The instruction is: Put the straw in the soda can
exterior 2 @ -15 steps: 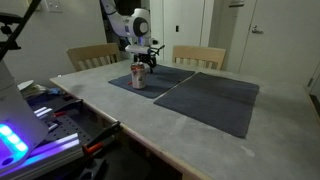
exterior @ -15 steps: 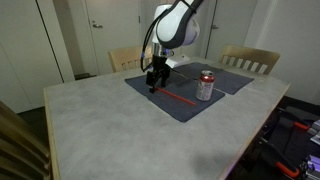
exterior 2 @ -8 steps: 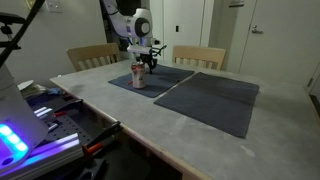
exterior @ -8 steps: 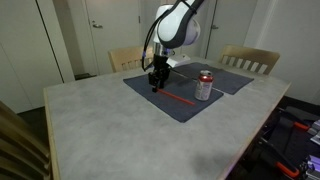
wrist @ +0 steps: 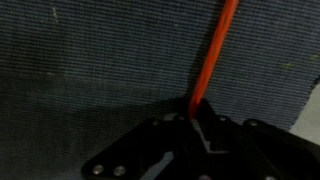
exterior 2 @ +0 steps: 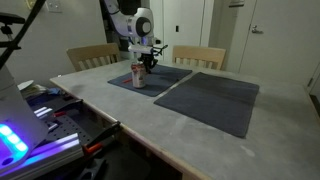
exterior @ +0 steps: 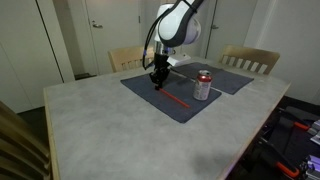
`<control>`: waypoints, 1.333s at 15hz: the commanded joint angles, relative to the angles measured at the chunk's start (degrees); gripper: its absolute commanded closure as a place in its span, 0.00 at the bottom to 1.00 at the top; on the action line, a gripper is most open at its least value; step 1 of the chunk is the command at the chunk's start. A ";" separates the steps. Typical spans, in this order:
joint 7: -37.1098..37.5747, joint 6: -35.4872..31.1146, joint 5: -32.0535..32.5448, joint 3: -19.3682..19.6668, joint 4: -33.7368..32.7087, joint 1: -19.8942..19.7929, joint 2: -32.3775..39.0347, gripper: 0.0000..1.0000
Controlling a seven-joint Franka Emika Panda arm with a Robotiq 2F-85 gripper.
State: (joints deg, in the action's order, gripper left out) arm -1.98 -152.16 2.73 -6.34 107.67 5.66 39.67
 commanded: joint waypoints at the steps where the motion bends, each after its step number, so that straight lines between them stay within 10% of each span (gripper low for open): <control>1: -1.51 -0.29 -1.41 -0.89 0.22 -0.96 0.68 1.00; 20: -7.80 8.92 -2.37 -2.82 4.51 -2.50 -11.24 0.98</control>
State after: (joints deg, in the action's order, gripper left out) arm -6.08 -144.95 2.61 -7.22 108.81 5.24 33.16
